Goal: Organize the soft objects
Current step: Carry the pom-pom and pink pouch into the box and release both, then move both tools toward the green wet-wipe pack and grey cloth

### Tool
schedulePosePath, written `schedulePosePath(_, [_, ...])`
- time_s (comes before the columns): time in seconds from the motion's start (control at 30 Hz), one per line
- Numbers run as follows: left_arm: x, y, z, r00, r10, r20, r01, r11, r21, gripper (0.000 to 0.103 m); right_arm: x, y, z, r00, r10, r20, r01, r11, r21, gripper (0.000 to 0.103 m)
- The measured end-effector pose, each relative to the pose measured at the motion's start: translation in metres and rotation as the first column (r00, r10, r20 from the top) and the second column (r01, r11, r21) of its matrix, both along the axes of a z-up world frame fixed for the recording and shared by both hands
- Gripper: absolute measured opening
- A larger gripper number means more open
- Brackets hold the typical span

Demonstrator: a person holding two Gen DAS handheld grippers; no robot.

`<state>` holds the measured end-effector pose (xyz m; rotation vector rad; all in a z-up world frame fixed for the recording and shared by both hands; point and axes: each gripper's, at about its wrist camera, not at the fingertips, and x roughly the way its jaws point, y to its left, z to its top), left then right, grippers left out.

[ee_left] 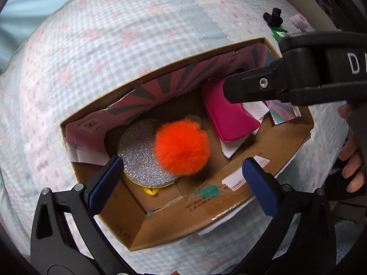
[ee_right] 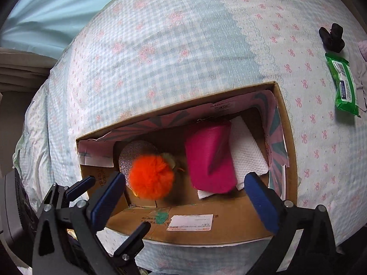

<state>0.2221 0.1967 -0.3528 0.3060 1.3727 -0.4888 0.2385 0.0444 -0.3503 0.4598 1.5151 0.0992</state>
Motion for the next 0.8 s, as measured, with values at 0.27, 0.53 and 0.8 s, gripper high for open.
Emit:
schedulePosePath(0.27, [-0.005,0.016,-0.007,0.996,0.068,-0.066,-0.068,0.998,-0.006,0.103,-0.011,0.003,0.002,0.999,0.032,0.018,-0.031,0.999,-0.022,0.103])
schedulePosePath(0.53, [-0.013,0.025,0.019,0.997,0.071,-0.009,-0.071,0.997,0.002,0.103,-0.028,0.005,0.038,0.991,0.066,0.118,-0.056,0.995,-0.084,0.103])
schedulePosePath(0.8, [-0.034,0.049,0.061,0.985,0.169,0.029,-0.169,0.985,-0.031,0.103,-0.066,0.000,0.116,0.962,0.105,0.252,-0.054,0.978,-0.201,0.103])
